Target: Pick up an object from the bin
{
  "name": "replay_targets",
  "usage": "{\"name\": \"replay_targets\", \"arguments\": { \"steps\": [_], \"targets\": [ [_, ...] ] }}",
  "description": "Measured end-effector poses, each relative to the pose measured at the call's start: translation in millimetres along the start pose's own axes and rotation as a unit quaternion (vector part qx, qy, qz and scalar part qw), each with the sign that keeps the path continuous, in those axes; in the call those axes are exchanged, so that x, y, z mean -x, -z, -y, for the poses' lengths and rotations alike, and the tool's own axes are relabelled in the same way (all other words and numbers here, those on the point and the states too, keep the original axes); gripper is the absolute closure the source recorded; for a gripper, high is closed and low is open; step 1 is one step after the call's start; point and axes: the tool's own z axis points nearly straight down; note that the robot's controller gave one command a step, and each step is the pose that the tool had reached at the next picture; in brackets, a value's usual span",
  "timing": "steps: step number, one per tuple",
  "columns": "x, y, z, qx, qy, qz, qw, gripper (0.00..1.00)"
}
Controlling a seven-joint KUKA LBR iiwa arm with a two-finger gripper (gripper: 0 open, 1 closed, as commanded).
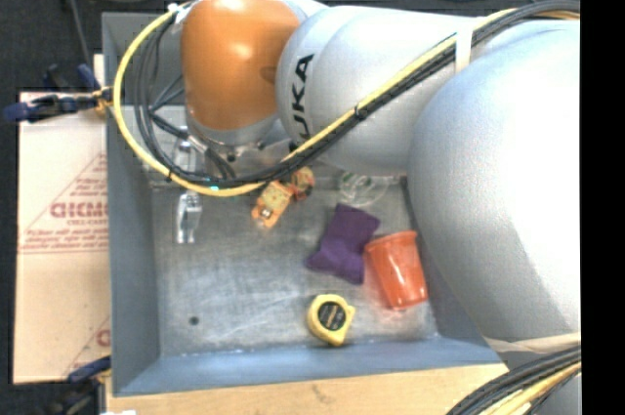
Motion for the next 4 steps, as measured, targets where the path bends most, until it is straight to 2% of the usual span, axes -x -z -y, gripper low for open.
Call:
{"name": "replay_targets", "arguments": {
  "steps": [1, 2, 3, 4],
  "targets": [
    [2.1, 5, 1, 0.001, -0.002, 0.0041, 1.0, 0.0],
    [26.5, -68, 44, 0.002, -0.024, 0.0065, 0.9997, 0.0],
    [23.5, -64, 82, 0.0, -0.048, 0.0001, 0.9988, 0.0],
    [33.6, -52, 106, 0.0, 0.046, 0.0058, 0.9989, 0.0]
  ]
}}
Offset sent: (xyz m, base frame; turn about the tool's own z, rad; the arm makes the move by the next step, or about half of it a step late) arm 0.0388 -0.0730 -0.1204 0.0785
